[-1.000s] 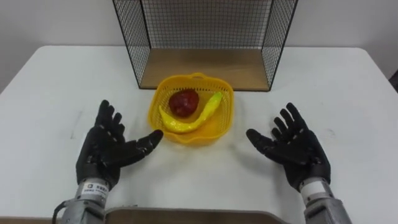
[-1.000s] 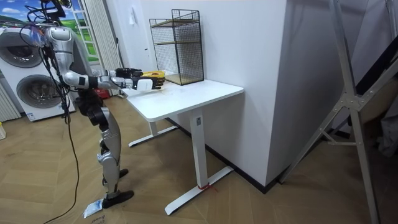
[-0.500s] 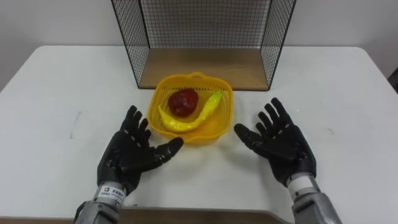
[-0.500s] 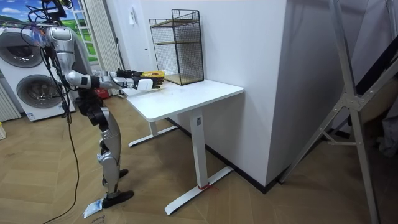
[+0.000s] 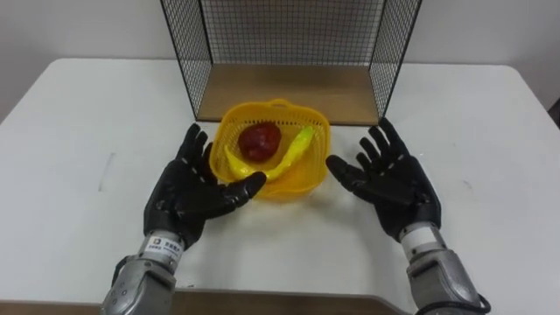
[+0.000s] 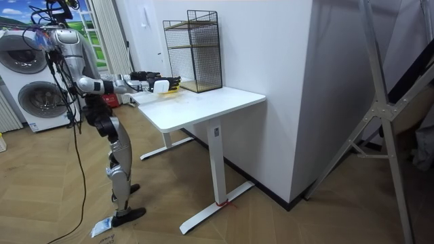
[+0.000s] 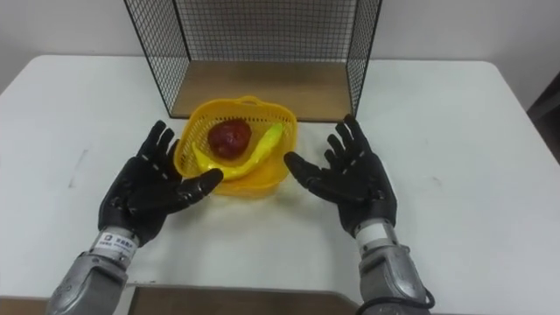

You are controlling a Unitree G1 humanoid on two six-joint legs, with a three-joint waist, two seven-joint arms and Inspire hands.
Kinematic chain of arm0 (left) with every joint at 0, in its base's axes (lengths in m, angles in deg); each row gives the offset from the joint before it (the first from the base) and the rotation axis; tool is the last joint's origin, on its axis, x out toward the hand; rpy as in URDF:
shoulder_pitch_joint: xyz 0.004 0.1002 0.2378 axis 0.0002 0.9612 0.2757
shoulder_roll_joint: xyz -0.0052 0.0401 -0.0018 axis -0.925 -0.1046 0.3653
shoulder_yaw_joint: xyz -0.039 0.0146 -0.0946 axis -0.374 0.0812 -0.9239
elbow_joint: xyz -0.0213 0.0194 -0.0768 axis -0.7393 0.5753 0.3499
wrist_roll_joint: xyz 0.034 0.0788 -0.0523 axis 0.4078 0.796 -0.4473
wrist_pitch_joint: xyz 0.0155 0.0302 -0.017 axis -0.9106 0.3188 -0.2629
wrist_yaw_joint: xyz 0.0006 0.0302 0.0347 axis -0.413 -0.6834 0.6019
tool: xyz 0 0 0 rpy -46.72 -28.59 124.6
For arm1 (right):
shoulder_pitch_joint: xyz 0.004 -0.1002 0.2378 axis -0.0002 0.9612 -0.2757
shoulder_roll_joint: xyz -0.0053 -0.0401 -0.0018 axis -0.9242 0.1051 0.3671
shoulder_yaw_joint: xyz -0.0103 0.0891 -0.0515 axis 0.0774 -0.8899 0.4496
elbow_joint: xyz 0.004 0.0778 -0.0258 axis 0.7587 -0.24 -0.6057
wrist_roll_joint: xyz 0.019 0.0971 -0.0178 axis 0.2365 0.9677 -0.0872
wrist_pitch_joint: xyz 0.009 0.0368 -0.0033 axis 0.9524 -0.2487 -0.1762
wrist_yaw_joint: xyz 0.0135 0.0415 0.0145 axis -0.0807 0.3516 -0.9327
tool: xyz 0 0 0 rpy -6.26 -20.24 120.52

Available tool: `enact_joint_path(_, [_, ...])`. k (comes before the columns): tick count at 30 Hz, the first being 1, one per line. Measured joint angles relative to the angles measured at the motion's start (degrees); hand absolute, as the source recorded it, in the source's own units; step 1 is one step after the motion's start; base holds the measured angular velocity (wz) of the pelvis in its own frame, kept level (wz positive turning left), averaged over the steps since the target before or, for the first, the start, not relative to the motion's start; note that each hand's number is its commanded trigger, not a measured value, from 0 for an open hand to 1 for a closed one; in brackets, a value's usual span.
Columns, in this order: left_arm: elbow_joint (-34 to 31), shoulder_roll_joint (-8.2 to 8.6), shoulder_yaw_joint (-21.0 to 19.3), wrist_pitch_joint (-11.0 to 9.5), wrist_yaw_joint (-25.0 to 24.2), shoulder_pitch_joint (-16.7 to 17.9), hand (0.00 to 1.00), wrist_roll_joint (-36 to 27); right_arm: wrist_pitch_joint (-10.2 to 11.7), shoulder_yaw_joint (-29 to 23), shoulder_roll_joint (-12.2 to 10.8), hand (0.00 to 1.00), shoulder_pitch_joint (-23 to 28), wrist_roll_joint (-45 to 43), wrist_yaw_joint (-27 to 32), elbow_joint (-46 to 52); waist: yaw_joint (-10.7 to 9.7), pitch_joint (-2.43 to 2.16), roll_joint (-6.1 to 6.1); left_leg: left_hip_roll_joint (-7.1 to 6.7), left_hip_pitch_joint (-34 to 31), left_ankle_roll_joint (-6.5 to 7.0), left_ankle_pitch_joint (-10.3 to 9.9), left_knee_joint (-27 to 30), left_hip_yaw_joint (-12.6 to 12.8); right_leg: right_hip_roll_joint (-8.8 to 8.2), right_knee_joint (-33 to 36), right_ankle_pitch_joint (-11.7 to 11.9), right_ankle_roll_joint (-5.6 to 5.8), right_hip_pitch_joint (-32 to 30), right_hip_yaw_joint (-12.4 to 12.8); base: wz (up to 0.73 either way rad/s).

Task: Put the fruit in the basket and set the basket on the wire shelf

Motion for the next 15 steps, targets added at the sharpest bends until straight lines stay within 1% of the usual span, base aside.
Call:
enact_joint_path(6, [-0.01, 0.04, -0.01, -0.01, 0.0, -1.65, 0.0, 2.96, 0.01, 0.03, -0.05, 0.0, -2.02, -1.58, -0.15, -2.04, -0.08, 0.02, 0.14, 0.0, 0.17, 0.0, 0.0, -0.09, 0.0, 0.03, -0.01, 0.0, 0.0, 0.04, 0.0, 0.0])
enact_joint_path(10, [-0.01, 0.08, 0.0, -0.01, 0.0, -1.72, 0.0, 4.53, 0.01, 0.07, -0.05, 0.0, -2.2, -2.26, -1.3, -2.04, -0.07, -0.02, 0.21, 0.0, 0.18, 0.0, 0.0, -0.1, 0.0, 0.03, 0.0, 0.0, 0.0, 0.06, 0.01, 0.0])
enact_joint_path(15, [-0.01, 0.07, 0.0, 0.0, 0.01, -1.72, 0.0, 4.6, 0.01, 0.26, -0.05, 0.0, -2.22, -2.47, -1.3, -2.05, -0.05, -0.03, 0.22, 0.0, 0.26, 0.0, 0.0, -0.12, 0.01, 0.03, 0.02, 0.0, 0.0, 0.06, 0.05, 0.0])
